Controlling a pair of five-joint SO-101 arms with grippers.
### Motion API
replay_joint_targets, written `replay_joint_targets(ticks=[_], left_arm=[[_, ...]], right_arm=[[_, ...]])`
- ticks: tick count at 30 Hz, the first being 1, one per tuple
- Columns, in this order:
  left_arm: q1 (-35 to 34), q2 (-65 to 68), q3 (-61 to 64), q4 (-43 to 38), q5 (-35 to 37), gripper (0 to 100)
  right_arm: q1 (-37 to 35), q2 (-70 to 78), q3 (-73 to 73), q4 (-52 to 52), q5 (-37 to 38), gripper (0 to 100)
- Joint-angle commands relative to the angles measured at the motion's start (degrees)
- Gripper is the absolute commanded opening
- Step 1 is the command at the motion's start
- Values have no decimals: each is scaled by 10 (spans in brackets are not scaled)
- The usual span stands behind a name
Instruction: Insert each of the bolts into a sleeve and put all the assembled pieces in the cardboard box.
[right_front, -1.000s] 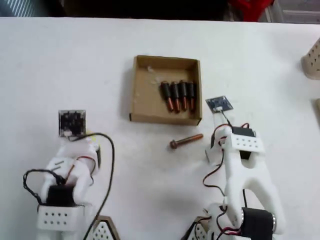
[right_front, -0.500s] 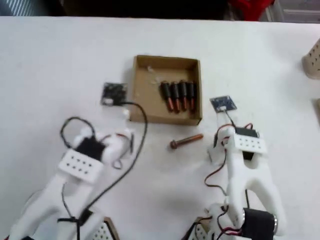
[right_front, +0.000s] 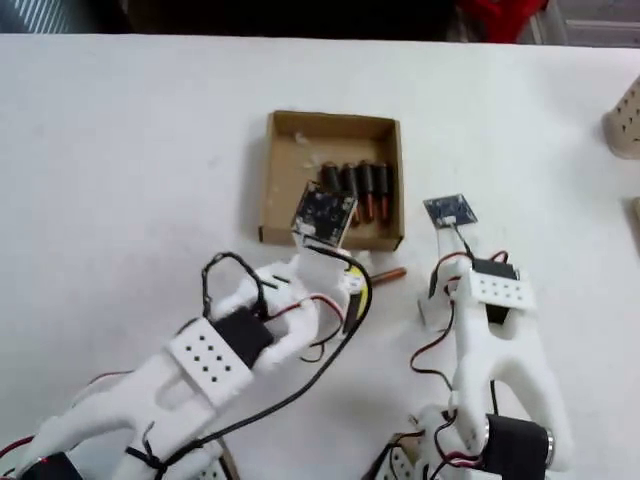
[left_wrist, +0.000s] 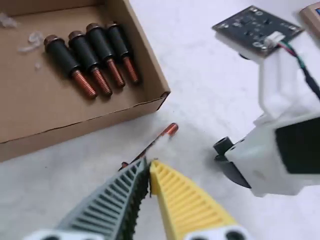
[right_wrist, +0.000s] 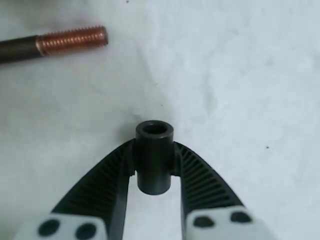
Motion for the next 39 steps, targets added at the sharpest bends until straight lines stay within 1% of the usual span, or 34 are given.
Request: replay_joint_targets(ticks=[1,3,5,6,8,11,13,14,18,23,27,32,35,39], left_arm=[[19,11,-4,-31,-42,171],[17,50,-14,-46,-41,226],[11,113,-38,-58,-40,229],[8,151,-57,-62,-40,217],[7,227,-98,-61,-11,180],[6,327,-150,-60,29,102],[7,364,-175,-60,33,43],[8,372,-182,-60,33,20],[9,376,-185,-61,35,42],[11,379,-171,-59,36,33],[28,379,-162,-57,36,21],[28,380,-166,11,36,21],[27,380,-167,28,36,21],[18,380,-168,27,36,21]], right_arm=[[6,-17,-4,-7,-3,18],[6,-17,-4,-7,-3,18],[6,-17,-4,-7,-3,18],[6,-17,-4,-7,-3,18],[6,-17,-4,-7,-3,18],[6,-17,-4,-7,-3,18],[6,-17,-4,-7,-3,18],[6,-17,-4,-7,-3,18],[6,-17,-4,-7,-3,18],[6,-17,-4,-7,-2,18],[6,-17,-4,-7,-2,18],[6,-17,-4,-7,-2,18],[6,-17,-4,-7,-2,18],[6,-17,-4,-7,-2,18]])
